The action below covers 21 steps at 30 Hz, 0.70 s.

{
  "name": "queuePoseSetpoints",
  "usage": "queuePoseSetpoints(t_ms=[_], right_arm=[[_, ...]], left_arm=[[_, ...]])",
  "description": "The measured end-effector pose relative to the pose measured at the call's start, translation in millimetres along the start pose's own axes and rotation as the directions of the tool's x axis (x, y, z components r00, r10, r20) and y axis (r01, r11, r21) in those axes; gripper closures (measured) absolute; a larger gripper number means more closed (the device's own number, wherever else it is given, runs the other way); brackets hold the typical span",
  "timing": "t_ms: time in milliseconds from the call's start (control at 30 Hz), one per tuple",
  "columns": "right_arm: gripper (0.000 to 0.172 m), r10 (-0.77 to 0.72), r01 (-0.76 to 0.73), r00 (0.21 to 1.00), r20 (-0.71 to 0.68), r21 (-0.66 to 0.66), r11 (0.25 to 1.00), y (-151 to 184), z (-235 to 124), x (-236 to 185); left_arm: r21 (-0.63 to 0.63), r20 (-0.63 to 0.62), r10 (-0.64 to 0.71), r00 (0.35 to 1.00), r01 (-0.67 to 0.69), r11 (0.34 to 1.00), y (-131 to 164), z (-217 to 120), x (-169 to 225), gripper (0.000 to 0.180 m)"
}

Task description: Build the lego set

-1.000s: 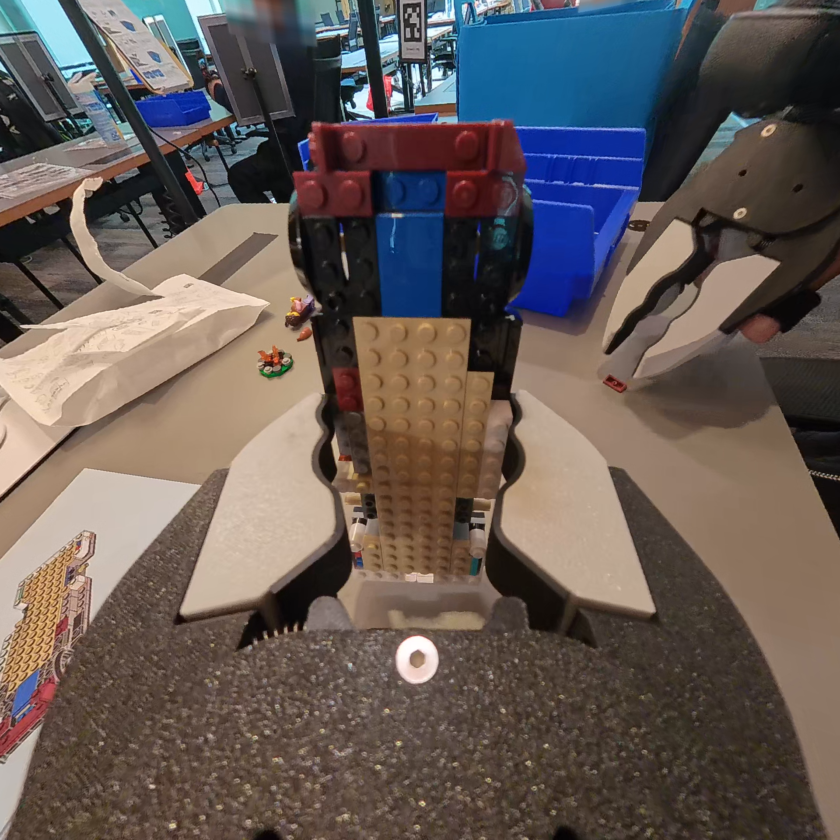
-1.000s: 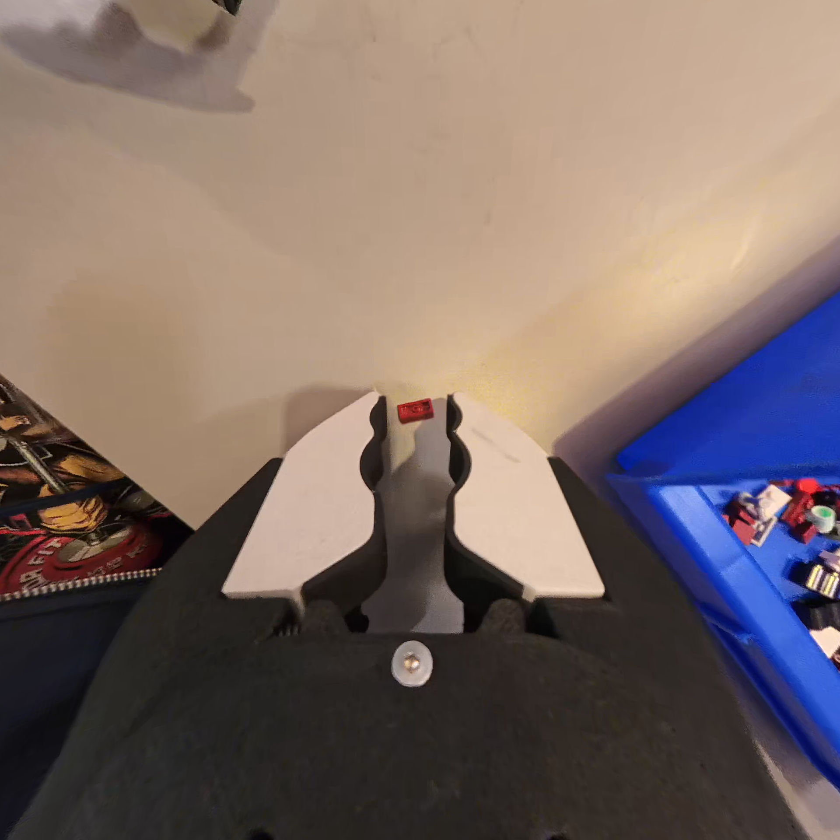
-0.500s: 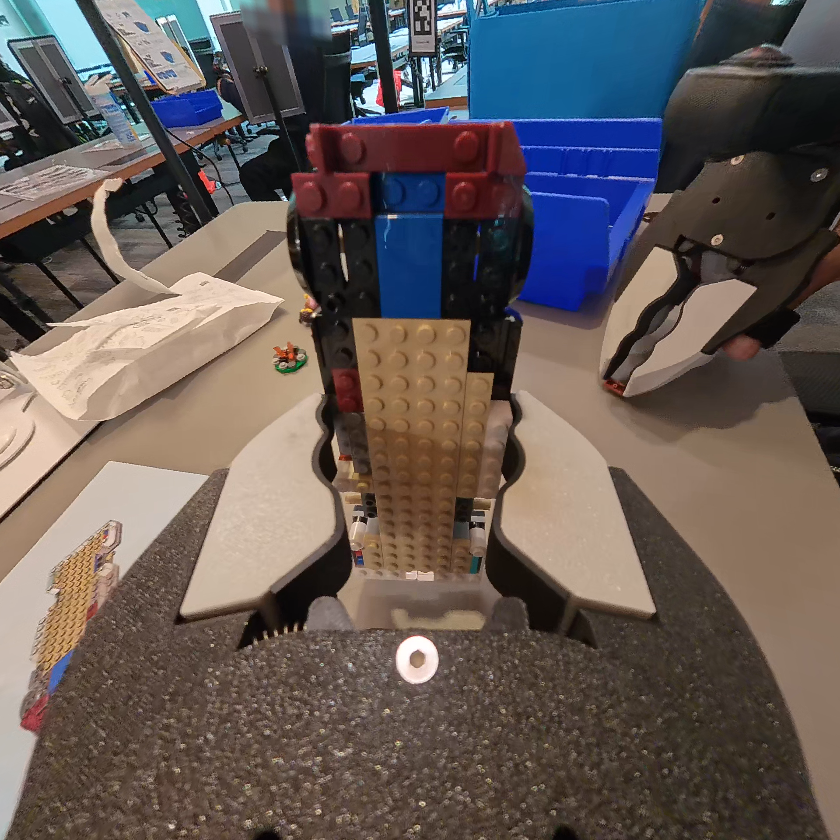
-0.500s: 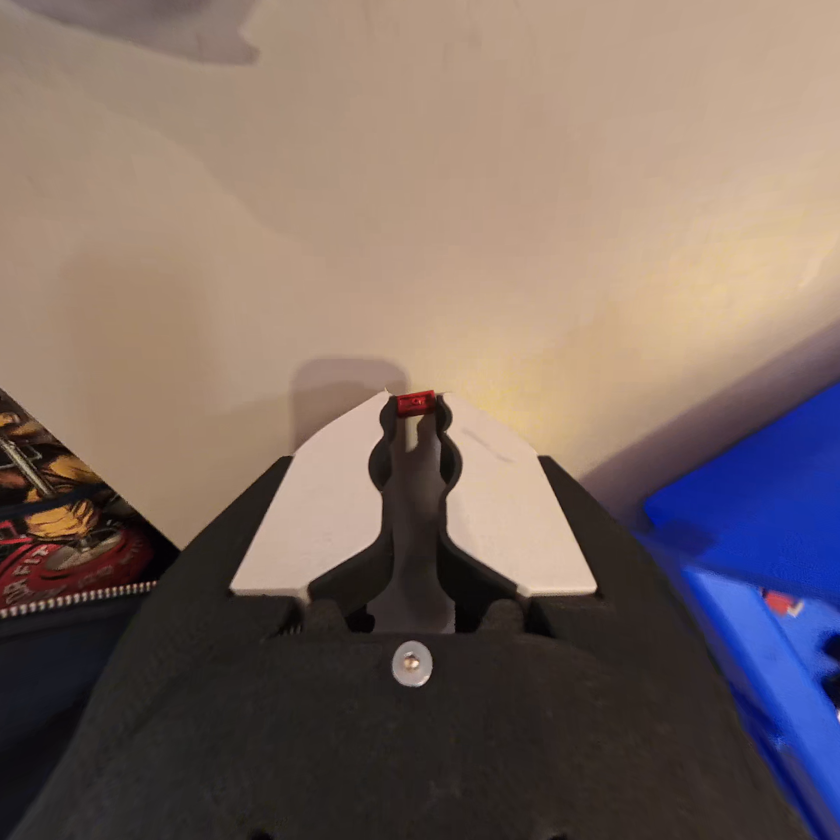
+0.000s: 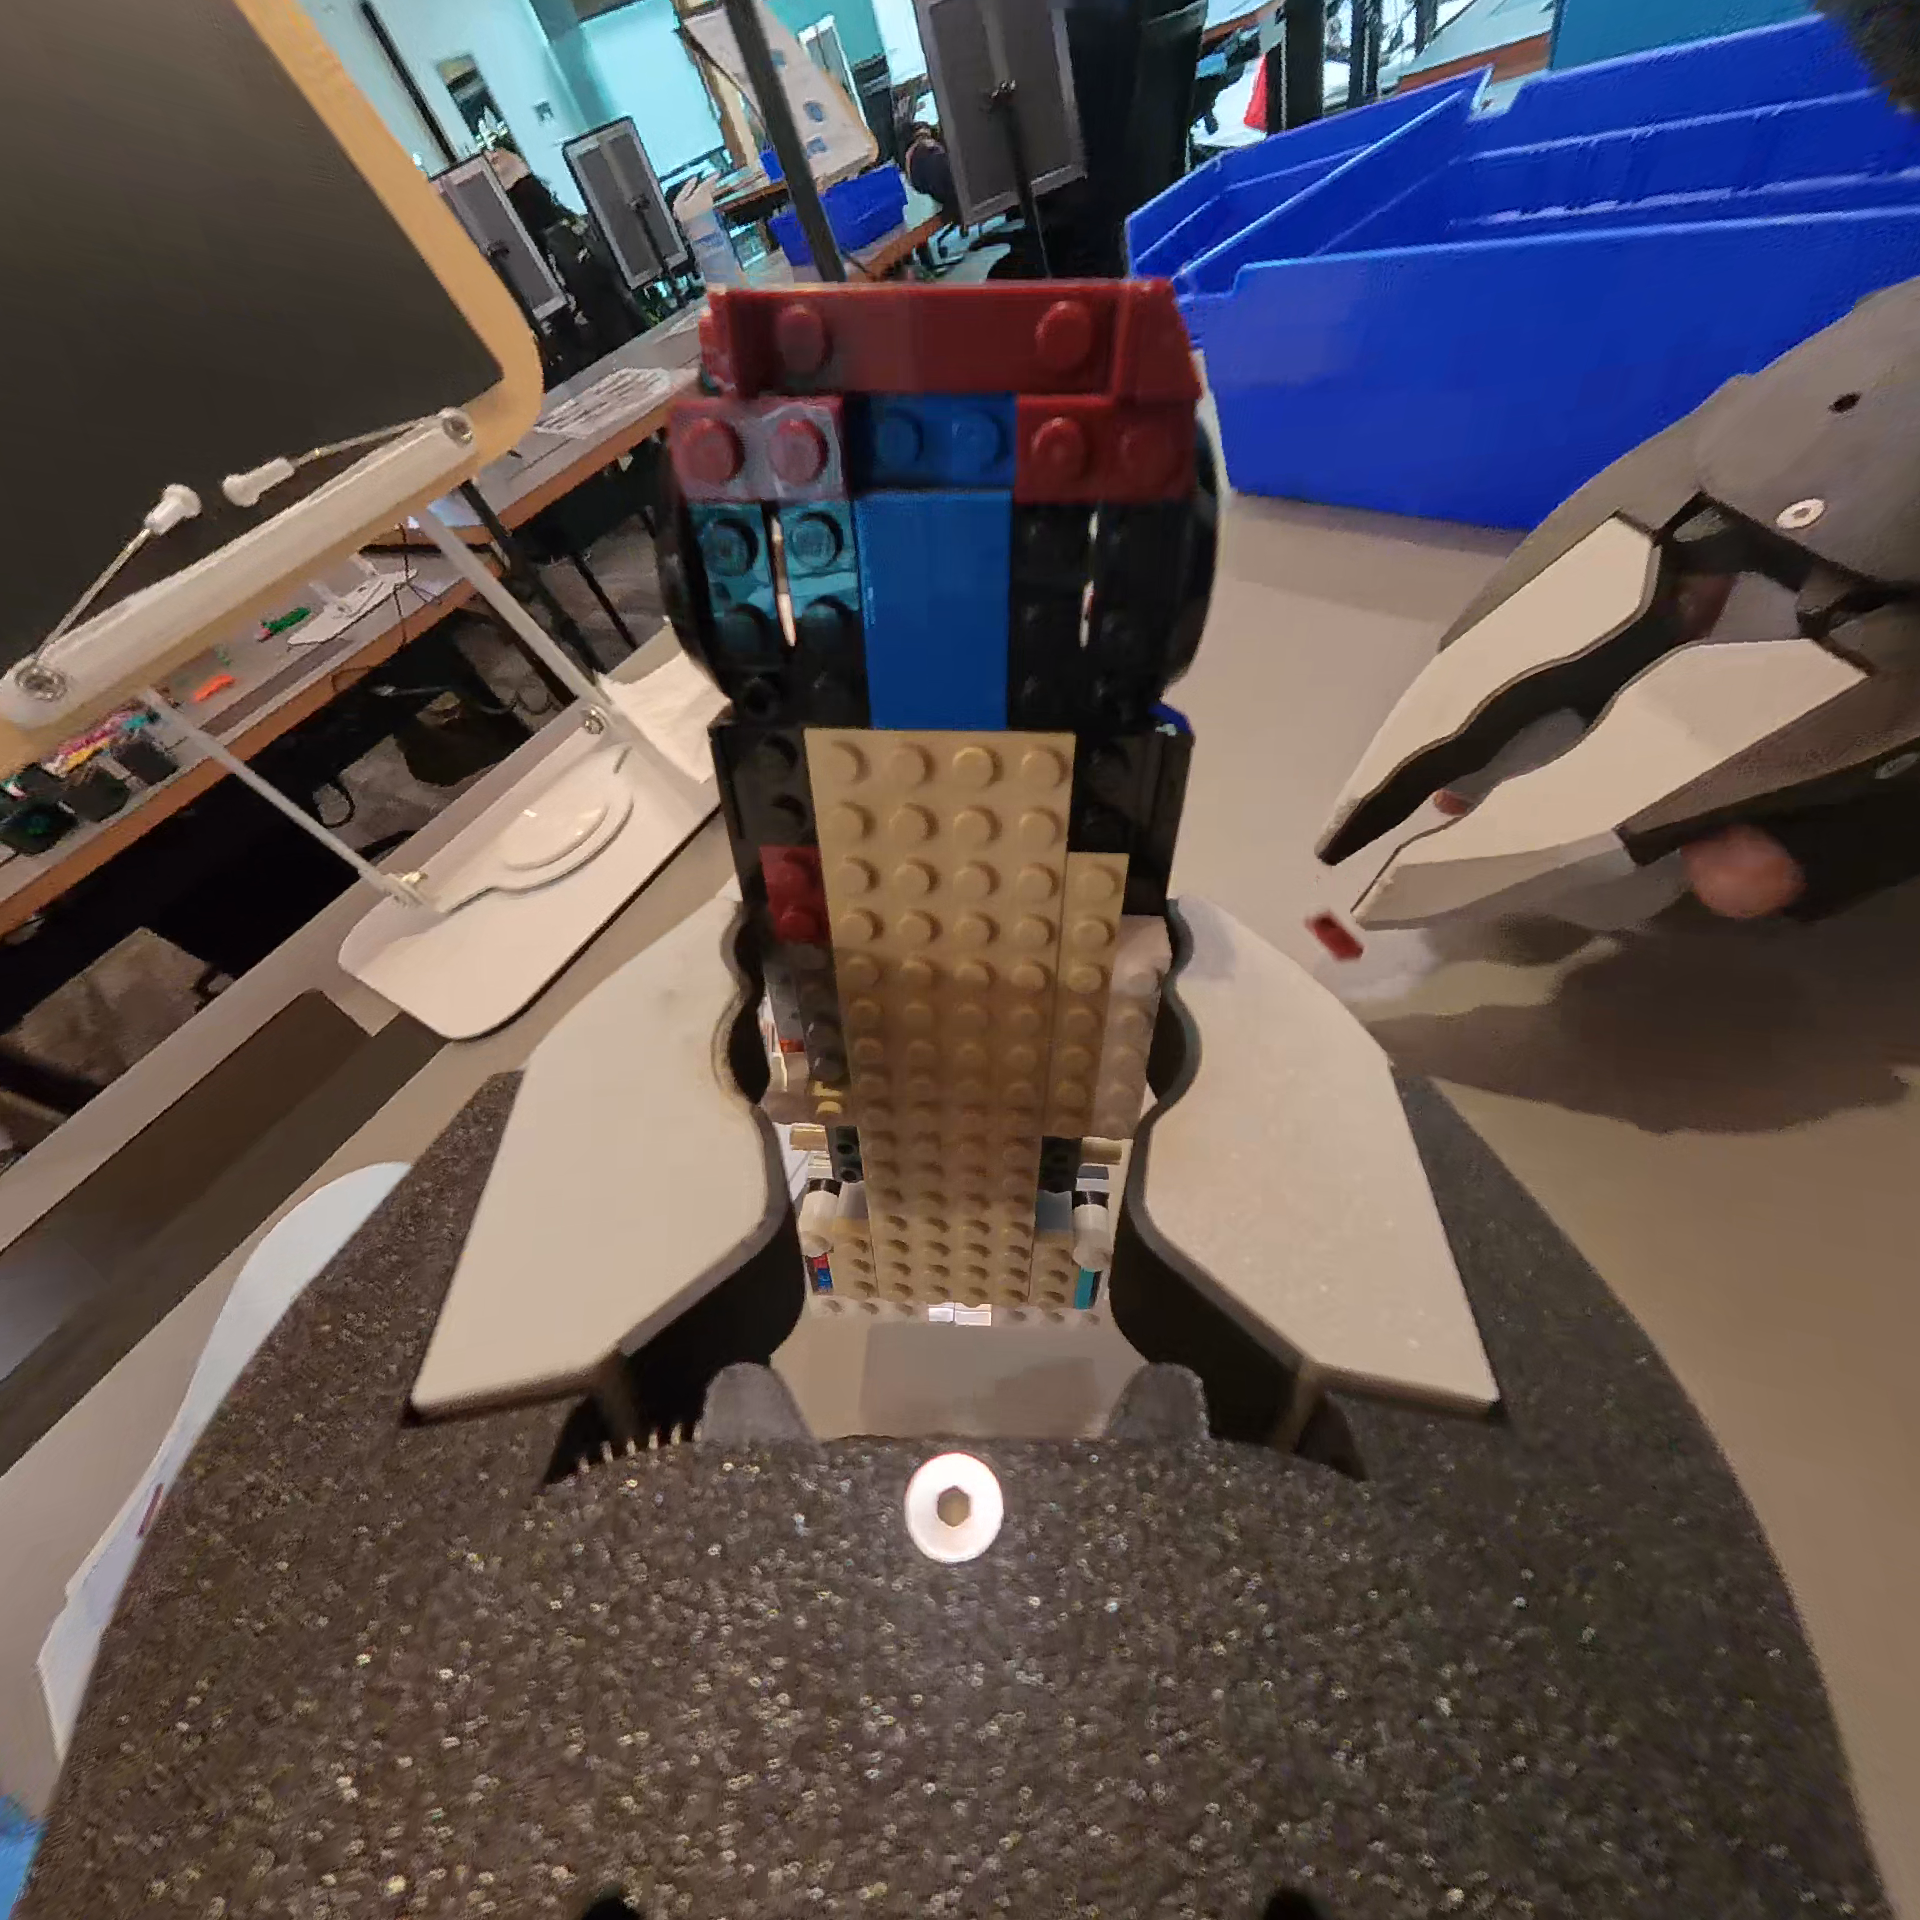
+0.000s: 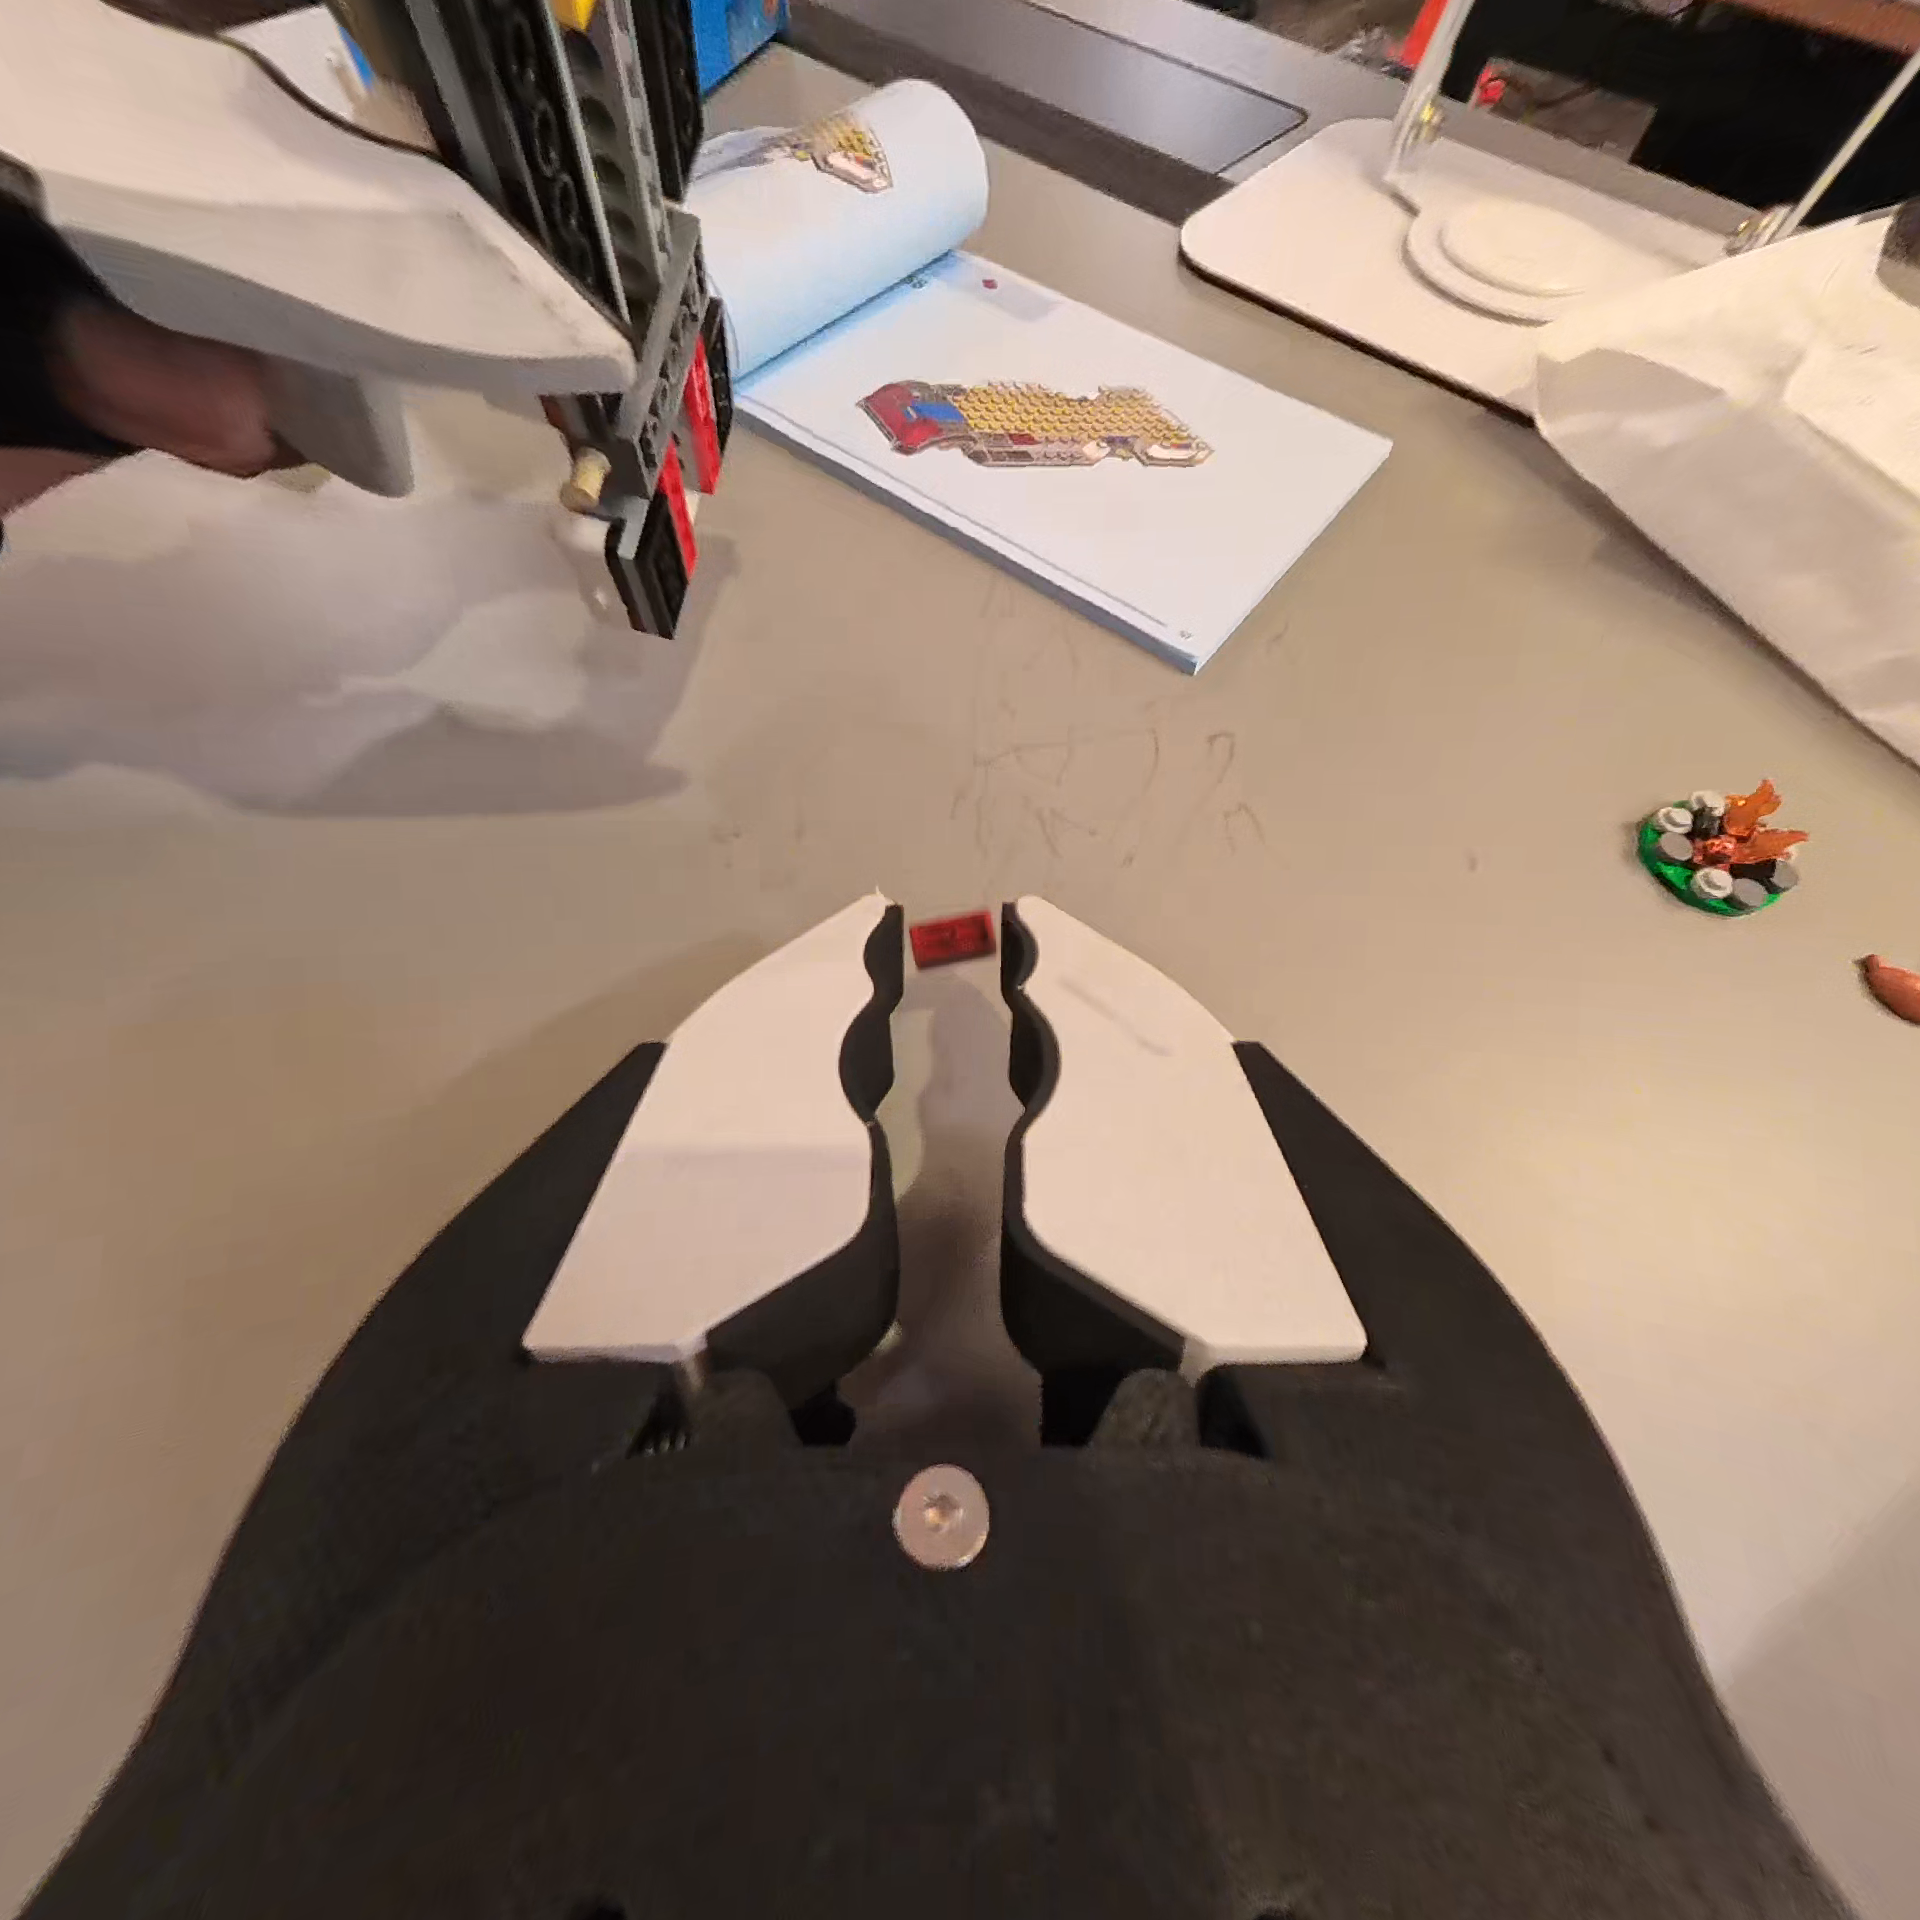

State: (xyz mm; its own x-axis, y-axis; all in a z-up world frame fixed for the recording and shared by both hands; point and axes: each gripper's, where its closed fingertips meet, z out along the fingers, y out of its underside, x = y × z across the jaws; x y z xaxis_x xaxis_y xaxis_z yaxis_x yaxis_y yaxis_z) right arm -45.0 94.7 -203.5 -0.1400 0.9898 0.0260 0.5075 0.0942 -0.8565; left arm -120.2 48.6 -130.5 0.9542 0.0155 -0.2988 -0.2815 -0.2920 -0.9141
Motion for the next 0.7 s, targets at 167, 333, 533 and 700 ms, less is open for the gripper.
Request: queuePoseSetpoints(t_ms=[167,333,533,700], right_arm=[[0.144,0.01,-0.008,1.0,0.026,-0.047,0.999,4,-8,-5],[0.144,-0.03,0.034,0.998,0.058,-0.07,0.997,-7,-3,12],[0.141,-0.18,0.226,0.963,0.202,-0.234,0.946,-9,40,5],[0.15,-0.377,0.426,0.898,0.227,-0.233,0.874,-5,53,9]], left_arm=[[-0.017,-0.012,-0.042,0.999,0.042,0.999,8,2,-5,0.108],[-0.007,0.015,-0.061,0.998,0.061,0.998,7,-1,-11,0.108],[-0.015,0.049,-0.079,0.996,0.08,0.997,13,-1,-19,0.108],[-0.055,0.058,-0.046,0.997,0.049,0.997,21,1,-22,0.108]])
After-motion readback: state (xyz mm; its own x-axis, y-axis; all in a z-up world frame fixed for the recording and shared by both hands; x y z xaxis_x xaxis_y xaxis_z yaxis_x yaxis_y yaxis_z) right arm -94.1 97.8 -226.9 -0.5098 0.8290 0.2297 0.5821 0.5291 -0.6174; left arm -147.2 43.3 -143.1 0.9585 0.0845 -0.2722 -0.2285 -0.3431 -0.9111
